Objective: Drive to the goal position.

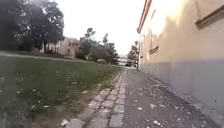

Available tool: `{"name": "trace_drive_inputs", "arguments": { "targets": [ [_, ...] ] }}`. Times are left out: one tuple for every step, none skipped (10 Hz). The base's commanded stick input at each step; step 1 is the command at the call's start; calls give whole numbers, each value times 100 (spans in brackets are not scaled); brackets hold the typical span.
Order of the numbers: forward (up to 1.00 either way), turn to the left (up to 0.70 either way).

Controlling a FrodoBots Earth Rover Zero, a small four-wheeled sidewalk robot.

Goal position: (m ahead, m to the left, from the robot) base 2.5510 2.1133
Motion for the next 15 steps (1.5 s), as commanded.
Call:
{"name": "trace_drive_inputs", "arguments": {
  "targets": [
    [44,27],
    [44,27],
    [44,27],
    [44,27],
    [44,27],
    [44,27],
    [44,27],
    [44,27],
    [44,27],
    [44,27],
    [44,27],
    [44,27],
    [44,27],
    [44,27],
    [44,27]
  ]
}}
